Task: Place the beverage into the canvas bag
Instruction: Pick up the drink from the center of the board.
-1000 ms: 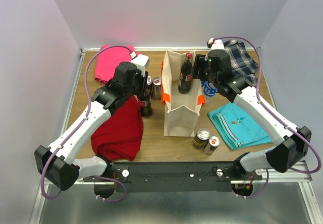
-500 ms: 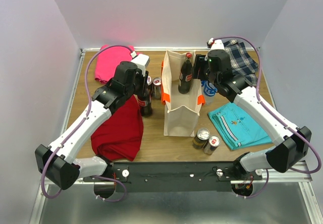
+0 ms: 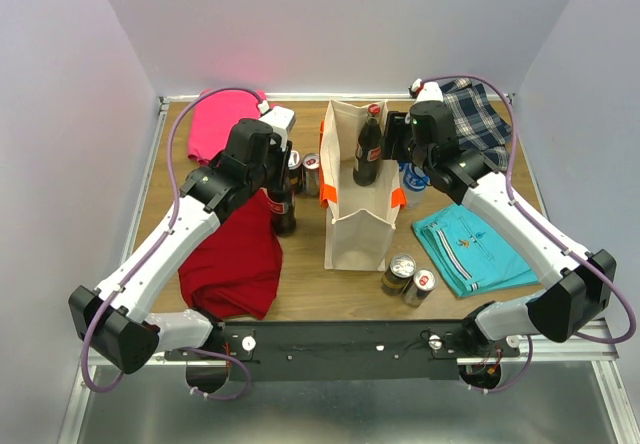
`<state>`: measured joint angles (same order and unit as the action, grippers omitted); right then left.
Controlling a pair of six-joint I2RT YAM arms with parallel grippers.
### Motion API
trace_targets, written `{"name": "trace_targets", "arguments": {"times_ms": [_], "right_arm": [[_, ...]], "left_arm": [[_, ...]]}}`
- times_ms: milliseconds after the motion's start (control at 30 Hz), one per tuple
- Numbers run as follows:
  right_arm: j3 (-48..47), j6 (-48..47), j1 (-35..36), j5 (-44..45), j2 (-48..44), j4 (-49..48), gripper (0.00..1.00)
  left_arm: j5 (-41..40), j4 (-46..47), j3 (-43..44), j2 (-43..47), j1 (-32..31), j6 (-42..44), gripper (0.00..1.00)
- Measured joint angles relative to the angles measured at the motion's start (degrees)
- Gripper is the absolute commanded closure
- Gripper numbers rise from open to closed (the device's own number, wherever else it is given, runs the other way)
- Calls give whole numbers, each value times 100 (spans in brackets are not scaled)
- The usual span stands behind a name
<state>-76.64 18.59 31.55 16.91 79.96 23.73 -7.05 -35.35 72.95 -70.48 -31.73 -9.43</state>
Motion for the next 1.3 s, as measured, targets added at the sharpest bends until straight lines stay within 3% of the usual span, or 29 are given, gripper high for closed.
{"name": "trace_targets", "arguments": {"times_ms": [933, 1300], "right_arm": [[103, 2, 0, 131, -188, 245, 35], [177, 92, 0, 127, -188, 358, 58]], "left_arm": [[-208, -424, 826, 157, 0, 203, 100], [-280, -437, 1377, 201, 0, 293, 100]]}}
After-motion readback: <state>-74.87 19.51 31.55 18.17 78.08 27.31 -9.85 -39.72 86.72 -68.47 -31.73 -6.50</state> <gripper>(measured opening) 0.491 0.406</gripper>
